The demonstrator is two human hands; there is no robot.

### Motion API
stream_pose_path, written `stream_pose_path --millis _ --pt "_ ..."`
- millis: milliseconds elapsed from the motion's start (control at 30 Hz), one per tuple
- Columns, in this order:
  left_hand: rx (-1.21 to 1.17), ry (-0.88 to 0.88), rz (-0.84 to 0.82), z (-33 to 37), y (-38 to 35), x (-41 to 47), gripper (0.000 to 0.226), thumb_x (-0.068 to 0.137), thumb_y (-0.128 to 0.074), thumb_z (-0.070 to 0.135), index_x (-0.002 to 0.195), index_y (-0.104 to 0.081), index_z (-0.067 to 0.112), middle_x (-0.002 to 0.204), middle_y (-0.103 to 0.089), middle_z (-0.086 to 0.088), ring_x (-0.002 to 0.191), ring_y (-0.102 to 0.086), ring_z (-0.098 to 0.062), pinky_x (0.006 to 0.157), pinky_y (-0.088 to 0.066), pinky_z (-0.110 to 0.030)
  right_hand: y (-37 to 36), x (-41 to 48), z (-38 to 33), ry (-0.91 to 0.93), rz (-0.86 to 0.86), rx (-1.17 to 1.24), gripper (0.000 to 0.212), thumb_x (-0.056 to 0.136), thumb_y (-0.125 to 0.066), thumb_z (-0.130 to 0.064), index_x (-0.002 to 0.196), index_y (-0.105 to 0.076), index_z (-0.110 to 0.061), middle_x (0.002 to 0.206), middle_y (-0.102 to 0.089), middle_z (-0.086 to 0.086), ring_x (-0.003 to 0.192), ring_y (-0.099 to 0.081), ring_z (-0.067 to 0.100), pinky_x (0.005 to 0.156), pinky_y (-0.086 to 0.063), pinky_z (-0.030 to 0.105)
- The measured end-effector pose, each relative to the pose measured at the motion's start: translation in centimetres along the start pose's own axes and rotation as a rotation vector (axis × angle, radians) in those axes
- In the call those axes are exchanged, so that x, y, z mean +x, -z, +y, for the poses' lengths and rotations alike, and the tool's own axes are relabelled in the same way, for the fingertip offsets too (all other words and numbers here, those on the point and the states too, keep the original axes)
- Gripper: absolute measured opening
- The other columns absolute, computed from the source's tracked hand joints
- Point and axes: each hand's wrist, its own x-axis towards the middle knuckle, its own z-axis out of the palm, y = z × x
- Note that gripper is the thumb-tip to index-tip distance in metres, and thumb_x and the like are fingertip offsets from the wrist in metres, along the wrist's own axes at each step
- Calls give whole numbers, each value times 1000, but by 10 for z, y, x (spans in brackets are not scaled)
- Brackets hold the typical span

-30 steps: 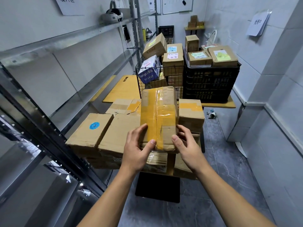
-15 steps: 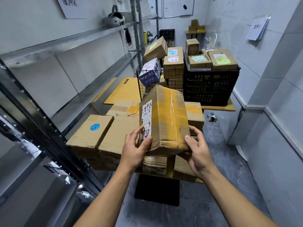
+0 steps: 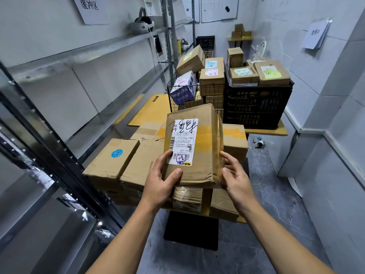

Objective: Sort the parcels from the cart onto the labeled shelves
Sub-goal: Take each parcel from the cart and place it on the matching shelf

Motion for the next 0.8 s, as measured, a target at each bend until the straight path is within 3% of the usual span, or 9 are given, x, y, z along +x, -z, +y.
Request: stream_pose_path --millis 100,167,267,433,567,700,800 --pt "63 -40 28 0 1 0 61 74 -71 55 131 -49 50 132 -51 15 124 -53 -8 102 -49 -45 3 2 -6 50 22 -125 40 101 -55 -26 117 -58 -63 129 -47 -18 116 -57 13 105 -49 45" --pt "107 -64 59 1 3 -2 62 72 -70 57 130 -49 50 127 -50 19 121 -53 -3 101 -50 -42 4 2 -15 41 -10 -116 26 93 -61 -51 114 -58 -65 127 -49 -18 116 -57 7 104 -50 46" --pt "157 -113 104 4 2 -6 66 71 -69 58 133 -49 45 125 -48 19 117 -51 3 101 -48 -33 7 0 -22 19 -147 -107 47 72 -62 -72 117 -50 -72 133 -50 -14 121 -56 7 103 -50 43" --pt "202 -172 152 9 0 -11 65 73 -68 56 133 -47 45 127 -47 16 119 -50 3 100 -45 -28 2 -9 -23 43 -229 -173 74 69 -69 -72 136 -37 -63 134 -49 -32 131 -49 4 108 -45 47" --pt "244 -201 175 13 -1 -16 64 74 -67 55 134 -45 46 129 -47 9 120 -49 -1 99 -43 -21 -7 -15 -25 70 -164 -178 72 73 -67 -63 139 -38 -56 134 -46 -35 133 -46 7 110 -44 49" --pt "268 -234 195 19 2 -21 63 76 -66 54 134 -43 49 134 -46 5 122 -47 -3 99 -42 -18 -15 -22 -28 115 -114 -173 64 84 -71 -43 132 -34 -63 125 -44 -42 123 -48 -4 111 -44 44" --pt "290 -286 204 23 3 -26 62 77 -67 50 134 -43 48 138 -45 1 125 -44 0 99 -37 -8 -23 -26 -32 121 -57 -133 63 74 -72 -55 121 -33 -73 126 -47 -41 125 -50 -1 108 -47 43"
